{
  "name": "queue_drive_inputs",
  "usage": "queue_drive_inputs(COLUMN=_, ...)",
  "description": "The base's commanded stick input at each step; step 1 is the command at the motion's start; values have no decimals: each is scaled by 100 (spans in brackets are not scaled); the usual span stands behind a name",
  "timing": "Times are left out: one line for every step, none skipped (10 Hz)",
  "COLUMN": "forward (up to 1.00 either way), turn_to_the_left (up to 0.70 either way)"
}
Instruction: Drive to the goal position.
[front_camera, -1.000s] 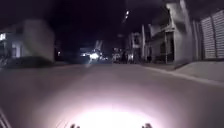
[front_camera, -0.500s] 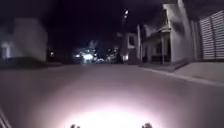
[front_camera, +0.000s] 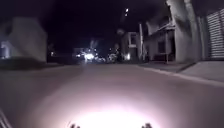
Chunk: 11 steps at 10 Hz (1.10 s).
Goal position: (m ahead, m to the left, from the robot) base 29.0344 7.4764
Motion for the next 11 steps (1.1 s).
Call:
queue_drive_inputs(forward=85, turn_to_the_left=0)
queue_drive_inputs(forward=85, turn_to_the_left=0)
queue_drive_inputs(forward=85, turn_to_the_left=0)
queue_drive_inputs(forward=85, turn_to_the_left=0)
queue_drive_inputs(forward=85, turn_to_the_left=0)
queue_drive_inputs(forward=85, turn_to_the_left=0)
queue_drive_inputs(forward=85, turn_to_the_left=0)
queue_drive_inputs(forward=85, turn_to_the_left=0)
queue_drive_inputs(forward=85, turn_to_the_left=0)
queue_drive_inputs(forward=85, turn_to_the_left=0)
queue_drive_inputs(forward=85, turn_to_the_left=0)
